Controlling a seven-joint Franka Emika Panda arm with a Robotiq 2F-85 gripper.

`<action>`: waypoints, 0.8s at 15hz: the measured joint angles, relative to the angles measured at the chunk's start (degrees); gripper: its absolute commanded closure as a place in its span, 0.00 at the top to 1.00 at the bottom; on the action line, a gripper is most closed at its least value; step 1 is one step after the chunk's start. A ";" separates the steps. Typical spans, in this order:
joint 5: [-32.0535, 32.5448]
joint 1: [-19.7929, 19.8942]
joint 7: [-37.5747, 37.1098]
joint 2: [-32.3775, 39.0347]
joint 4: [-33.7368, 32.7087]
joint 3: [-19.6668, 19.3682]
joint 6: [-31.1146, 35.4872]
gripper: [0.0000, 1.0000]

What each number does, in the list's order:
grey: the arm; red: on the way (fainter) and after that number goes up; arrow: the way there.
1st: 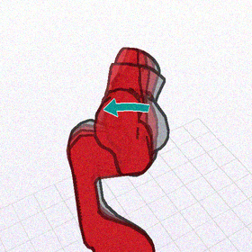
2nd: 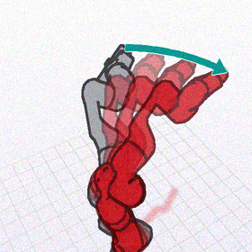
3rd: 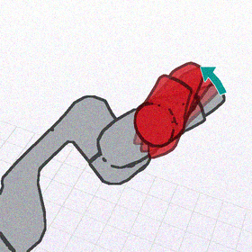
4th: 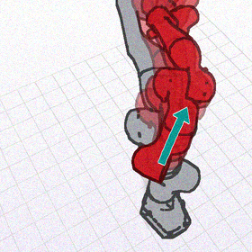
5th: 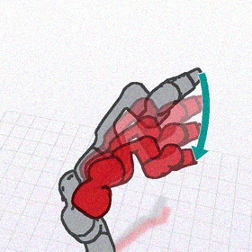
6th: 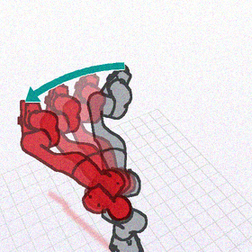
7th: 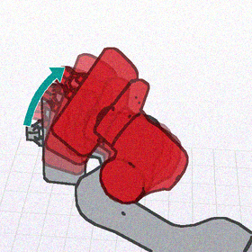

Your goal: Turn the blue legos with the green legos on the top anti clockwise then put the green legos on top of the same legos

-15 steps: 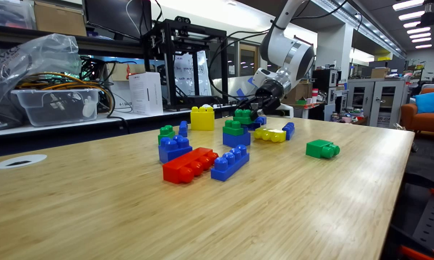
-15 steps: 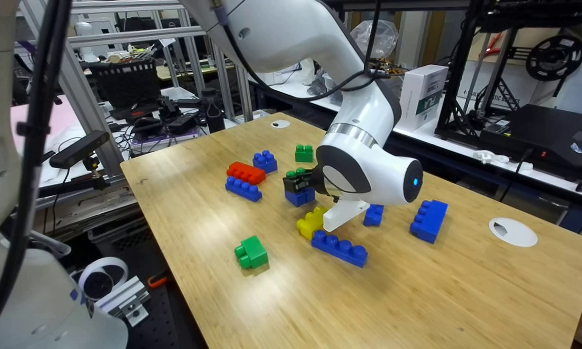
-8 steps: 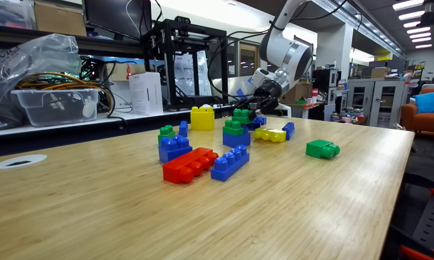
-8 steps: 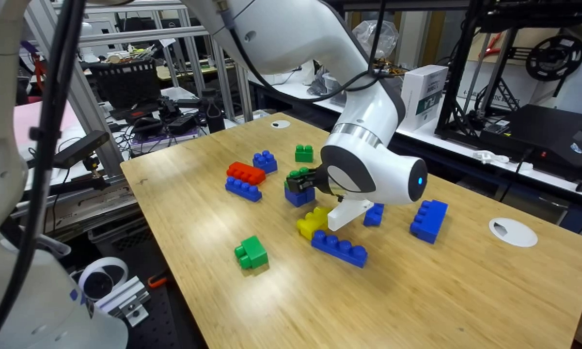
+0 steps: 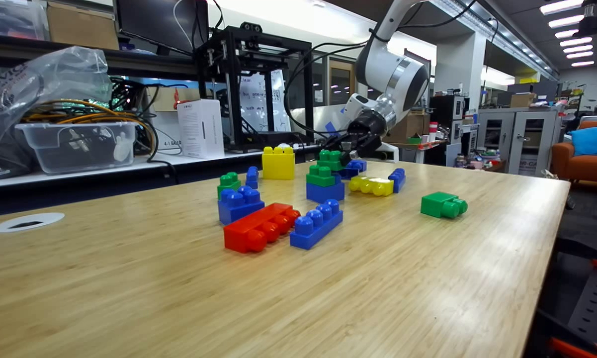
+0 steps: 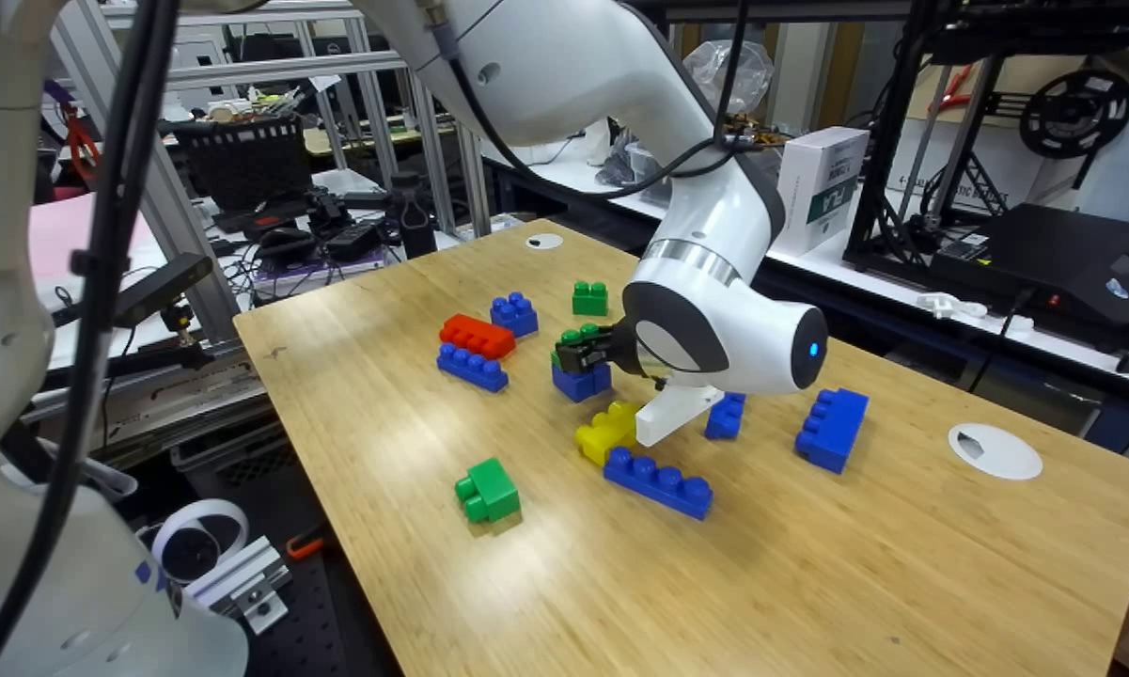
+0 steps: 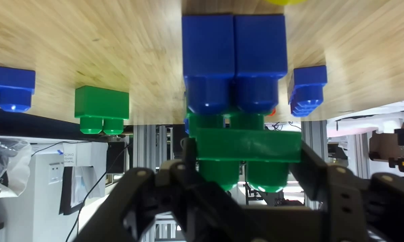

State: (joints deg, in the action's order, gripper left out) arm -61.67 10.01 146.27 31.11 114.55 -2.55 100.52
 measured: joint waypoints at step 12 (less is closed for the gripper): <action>0.00 -0.06 0.00 2.40 -2.90 0.19 0.00 0.45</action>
State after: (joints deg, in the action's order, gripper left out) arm -61.67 9.94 146.27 33.52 111.65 -2.36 100.52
